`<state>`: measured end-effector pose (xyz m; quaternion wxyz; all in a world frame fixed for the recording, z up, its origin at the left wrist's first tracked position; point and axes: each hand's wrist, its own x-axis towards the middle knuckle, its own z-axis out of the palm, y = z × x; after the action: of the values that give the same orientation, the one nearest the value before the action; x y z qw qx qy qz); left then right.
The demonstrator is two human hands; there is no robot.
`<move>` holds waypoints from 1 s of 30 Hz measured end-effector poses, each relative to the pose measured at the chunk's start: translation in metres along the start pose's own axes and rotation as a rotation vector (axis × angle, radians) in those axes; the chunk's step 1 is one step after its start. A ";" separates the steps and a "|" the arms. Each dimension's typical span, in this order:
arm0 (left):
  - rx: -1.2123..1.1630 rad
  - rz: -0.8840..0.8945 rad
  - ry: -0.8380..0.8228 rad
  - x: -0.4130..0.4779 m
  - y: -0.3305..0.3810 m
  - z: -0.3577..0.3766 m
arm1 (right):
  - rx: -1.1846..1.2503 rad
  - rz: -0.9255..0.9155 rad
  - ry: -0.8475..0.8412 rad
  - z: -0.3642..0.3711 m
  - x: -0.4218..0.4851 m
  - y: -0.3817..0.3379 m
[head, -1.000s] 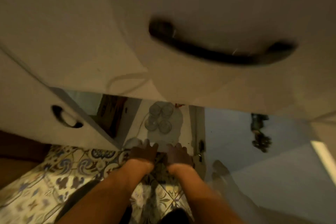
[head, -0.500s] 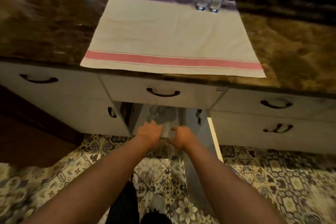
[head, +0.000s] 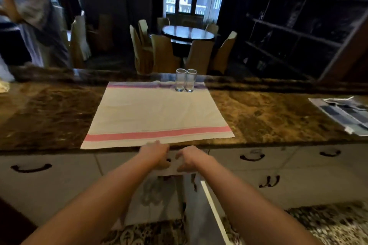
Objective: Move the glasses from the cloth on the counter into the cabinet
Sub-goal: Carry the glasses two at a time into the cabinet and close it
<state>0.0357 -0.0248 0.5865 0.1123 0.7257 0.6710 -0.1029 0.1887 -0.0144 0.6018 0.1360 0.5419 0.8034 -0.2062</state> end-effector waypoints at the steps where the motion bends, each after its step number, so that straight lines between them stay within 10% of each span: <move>1: 0.018 0.006 0.032 0.006 -0.003 -0.013 | -0.005 0.007 0.028 -0.015 -0.001 0.003; 30: 0.042 0.172 0.398 0.230 -0.095 -0.176 | 0.006 0.267 0.486 -0.199 0.168 0.015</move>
<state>-0.0415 0.2536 0.6826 -0.0291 0.7884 0.6133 0.0384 0.1406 0.2232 0.6997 -0.0364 0.6768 0.7334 -0.0527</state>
